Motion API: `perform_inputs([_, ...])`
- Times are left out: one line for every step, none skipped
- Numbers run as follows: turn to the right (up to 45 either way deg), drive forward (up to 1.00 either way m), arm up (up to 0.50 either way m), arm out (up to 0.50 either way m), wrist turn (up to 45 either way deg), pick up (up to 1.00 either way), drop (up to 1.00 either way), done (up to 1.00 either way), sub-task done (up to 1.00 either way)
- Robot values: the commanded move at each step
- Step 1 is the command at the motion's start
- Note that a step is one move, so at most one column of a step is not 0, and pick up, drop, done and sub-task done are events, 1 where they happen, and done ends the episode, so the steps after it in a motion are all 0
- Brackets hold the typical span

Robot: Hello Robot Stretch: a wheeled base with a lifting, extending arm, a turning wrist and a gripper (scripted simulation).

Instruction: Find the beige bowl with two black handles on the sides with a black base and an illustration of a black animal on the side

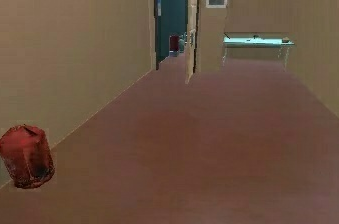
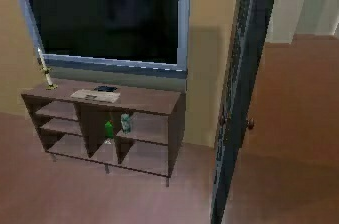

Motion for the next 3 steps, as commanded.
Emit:
perform_inputs([21.0,0.00,0.00,0.00,0.0,0.00,0.00,0.00,0.00])
perform_inputs([0.0,1.00,0.00,0.00,0.0,0.00,0.00,0.00,0.00])
perform_inputs([0.0,1.00,0.00,0.00,0.0,0.00,0.00,0.00,0.00])
